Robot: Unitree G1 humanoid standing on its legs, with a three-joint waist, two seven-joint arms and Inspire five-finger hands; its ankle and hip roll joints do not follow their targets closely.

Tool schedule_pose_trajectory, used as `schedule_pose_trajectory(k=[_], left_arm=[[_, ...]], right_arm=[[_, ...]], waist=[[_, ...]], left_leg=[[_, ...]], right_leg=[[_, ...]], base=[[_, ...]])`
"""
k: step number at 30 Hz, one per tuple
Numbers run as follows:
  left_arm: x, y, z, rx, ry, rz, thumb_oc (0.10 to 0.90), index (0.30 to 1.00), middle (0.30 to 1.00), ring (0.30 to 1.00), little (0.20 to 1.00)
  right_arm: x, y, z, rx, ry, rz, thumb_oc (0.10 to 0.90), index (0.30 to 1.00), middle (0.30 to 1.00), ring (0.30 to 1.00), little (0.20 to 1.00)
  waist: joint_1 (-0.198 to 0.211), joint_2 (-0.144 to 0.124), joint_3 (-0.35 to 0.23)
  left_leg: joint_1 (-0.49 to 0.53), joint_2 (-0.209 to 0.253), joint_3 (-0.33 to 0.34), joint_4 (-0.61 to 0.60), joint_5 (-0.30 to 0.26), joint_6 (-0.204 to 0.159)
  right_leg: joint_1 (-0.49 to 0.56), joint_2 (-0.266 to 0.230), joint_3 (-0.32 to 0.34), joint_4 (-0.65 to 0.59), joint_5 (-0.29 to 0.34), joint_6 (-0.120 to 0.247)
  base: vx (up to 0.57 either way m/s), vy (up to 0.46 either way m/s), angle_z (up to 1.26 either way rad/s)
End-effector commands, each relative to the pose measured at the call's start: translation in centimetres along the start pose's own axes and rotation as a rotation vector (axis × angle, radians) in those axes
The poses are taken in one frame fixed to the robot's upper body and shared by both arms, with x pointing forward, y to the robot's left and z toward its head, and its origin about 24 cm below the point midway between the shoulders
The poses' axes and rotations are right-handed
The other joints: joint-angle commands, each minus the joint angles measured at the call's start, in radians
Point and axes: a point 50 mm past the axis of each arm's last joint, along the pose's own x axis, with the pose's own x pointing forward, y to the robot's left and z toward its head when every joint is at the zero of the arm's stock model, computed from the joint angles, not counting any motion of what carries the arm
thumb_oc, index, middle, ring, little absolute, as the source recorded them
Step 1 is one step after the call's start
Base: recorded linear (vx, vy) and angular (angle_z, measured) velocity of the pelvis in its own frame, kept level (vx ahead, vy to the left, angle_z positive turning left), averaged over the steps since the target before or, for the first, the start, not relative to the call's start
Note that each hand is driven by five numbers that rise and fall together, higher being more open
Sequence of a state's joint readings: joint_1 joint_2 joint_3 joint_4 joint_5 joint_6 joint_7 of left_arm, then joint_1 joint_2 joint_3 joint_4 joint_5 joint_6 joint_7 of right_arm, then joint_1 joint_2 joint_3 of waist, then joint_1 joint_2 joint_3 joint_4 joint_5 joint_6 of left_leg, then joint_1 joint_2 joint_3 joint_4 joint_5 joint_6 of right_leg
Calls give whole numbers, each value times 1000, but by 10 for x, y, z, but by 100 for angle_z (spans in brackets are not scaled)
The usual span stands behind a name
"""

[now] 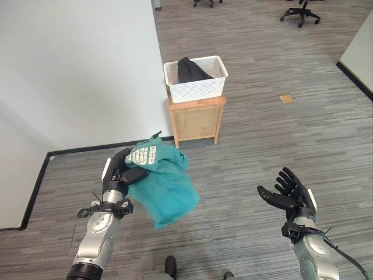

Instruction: Pick up bed clothes into laundry basket.

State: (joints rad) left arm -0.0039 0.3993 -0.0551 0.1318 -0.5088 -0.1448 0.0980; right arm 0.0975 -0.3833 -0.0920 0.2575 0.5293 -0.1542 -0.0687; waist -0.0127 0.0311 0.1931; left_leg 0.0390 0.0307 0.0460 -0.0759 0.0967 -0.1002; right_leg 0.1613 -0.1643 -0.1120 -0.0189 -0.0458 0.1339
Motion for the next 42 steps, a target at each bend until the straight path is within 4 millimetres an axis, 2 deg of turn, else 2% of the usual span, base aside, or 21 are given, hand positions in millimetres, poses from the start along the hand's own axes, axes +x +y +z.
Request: schedule_pose_trajectory(k=[1,3,6,11,16,17,18,19,21,23,24,25,27,30,33,36,37,38,39,41,42], left_arm=[[16,24,55,8,-265,86,400,300,300,300,300],[14,28,55,17,-261,95,400,300,300,300,300],[14,27,55,19,-265,90,400,300,300,300,300],[17,28,67,8,-315,87,400,300,300,300,300],[20,24,70,18,-328,67,400,300,300,300,300],[19,24,70,21,-332,67,400,300,300,300,300],[18,22,65,6,-316,65,400,300,300,300,300],[18,22,65,6,-315,65,400,300,300,300,300],[17,22,64,-39,-311,73,400,300,300,300,300],[17,22,65,-38,-312,73,400,300,300,300,300],[20,14,68,-58,-323,44,400,300,300,300,300],[20,14,68,-58,-324,43,400,300,300,300,300],[22,8,64,-82,-308,22,400,300,300,300,300],[23,4,59,-85,-289,10,400,300,300,300,300],[19,1,57,-67,-283,-4,400,300,300,300,300],[18,2,66,-39,-322,-10,400,300,300,300,300],[18,2,73,2,-344,-11,400,300,300,300,300],[18,2,73,2,-345,-11,400,300,300,300,300],[20,0,79,13,-364,-22,400,300,300,300,300],[25,-6,97,31,-433,-48,400,300,300,300,300],[25,-6,96,30,-433,-48,400,300,300,300,300]], right_arm=[[17,24,58,27,-278,89,800,900,900,900,900],[18,31,57,29,-278,119,800,900,900,900,900],[17,35,50,38,-252,129,800,900,900,900,900],[11,17,45,54,-240,59,800,900,900,900,900],[9,11,47,36,-244,49,800,900,900,900,900],[11,9,46,31,-233,46,800,900,900,900,900],[15,10,48,31,-234,54,800,900,900,900,900],[15,10,48,31,-233,54,800,900,900,900,900],[21,16,55,52,-249,92,800,900,900,900,900],[21,16,55,53,-249,92,800,900,900,900,900],[26,16,66,34,-278,94,800,900,900,900,900],[26,16,66,35,-280,93,800,900,900,900,900],[28,22,74,37,-302,122,800,900,900,900,900],[27,26,78,2,-326,146,800,900,900,900,900],[31,40,78,-17,-322,193,800,900,900,900,900],[37,67,76,1,-308,289,800,900,900,900,900],[34,78,64,4,-270,330,800,900,900,900,900],[34,78,64,5,-270,330,800,900,900,900,900],[33,81,60,30,-254,333,800,900,900,900,900],[28,82,47,40,-208,338,800,900,900,900,900],[28,81,47,39,-208,338,800,900,900,900,900]], waist=[[17,-33,-44],[6,-21,-9],[-14,-6,14],[-94,-30,15],[-131,-32,-15],[-133,-33,-25],[-141,-29,-33],[-143,-26,-36],[-106,-59,-30],[-110,-63,-32],[-32,-97,19],[-33,-99,19],[16,-92,30],[56,-61,21],[128,-33,-17],[169,-55,-57],[182,-82,-77],[186,-80,-80],[170,-66,-64],[95,-5,-35],[93,-10,-37]], left_leg=[[-15,-5,7,129,-182,75],[-2,-5,23,131,-194,102],[49,9,9,110,-206,106],[214,73,1,48,-291,15],[289,139,-15,98,-320,-39],[288,151,-22,148,-294,-50],[256,179,-61,325,-105,-72],[255,182,-63,327,-110,-72],[103,215,-60,688,68,-46],[96,210,-65,689,73,-45],[-83,126,-57,867,-25,-31],[-88,122,-57,868,-22,-29],[-261,118,30,738,-20,-32],[-325,86,93,532,-16,-15],[-349,8,134,211,39,15],[-283,-22,172,196,26,68],[-221,-62,182,199,-24,128],[-224,-57,185,196,-20,129],[-181,-50,164,188,-38,150],[-82,-11,100,150,-59,155],[-80,-18,99,149,-66,155]], right_leg=[[-146,-51,-22,221,-37,51],[-254,-60,23,441,45,93],[-356,-30,81,545,54,86],[-448,-135,20,127,126,109],[-455,-137,-30,80,171,127],[-442,-128,-38,96,180,115],[-426,-84,-49,145,159,67],[-425,-83,-51,145,153,69],[-310,-28,-76,144,67,-30],[-312,-33,-78,140,72,-31],[-171,-8,-66,75,23,-53],[-173,-12,-68,72,28,-52],[-70,7,-77,37,-21,-52],[-1,47,-79,27,-66,-52],[114,116,-55,40,-161,-49],[139,113,-46,109,-176,-33],[79,66,-48,382,0,71],[72,69,-43,383,4,71],[-2,53,-27,597,108,128],[-193,78,24,800,80,86],[-192,72,25,804,71,88]], base=[[79,145,-2],[-4,149,-21],[268,84,-35],[469,-170,-1],[512,-295,33],[423,-349,44],[439,-339,32],[419,-392,24],[505,-505,-10],[424,-385,-20],[491,-408,-6],[681,-519,0],[515,-240,-29],[565,-123,0],[662,-111,-39],[715,-112,-52],[525,29,-68],[441,87,-51],[218,66,-15],[438,17,47],[416,-58,117]])
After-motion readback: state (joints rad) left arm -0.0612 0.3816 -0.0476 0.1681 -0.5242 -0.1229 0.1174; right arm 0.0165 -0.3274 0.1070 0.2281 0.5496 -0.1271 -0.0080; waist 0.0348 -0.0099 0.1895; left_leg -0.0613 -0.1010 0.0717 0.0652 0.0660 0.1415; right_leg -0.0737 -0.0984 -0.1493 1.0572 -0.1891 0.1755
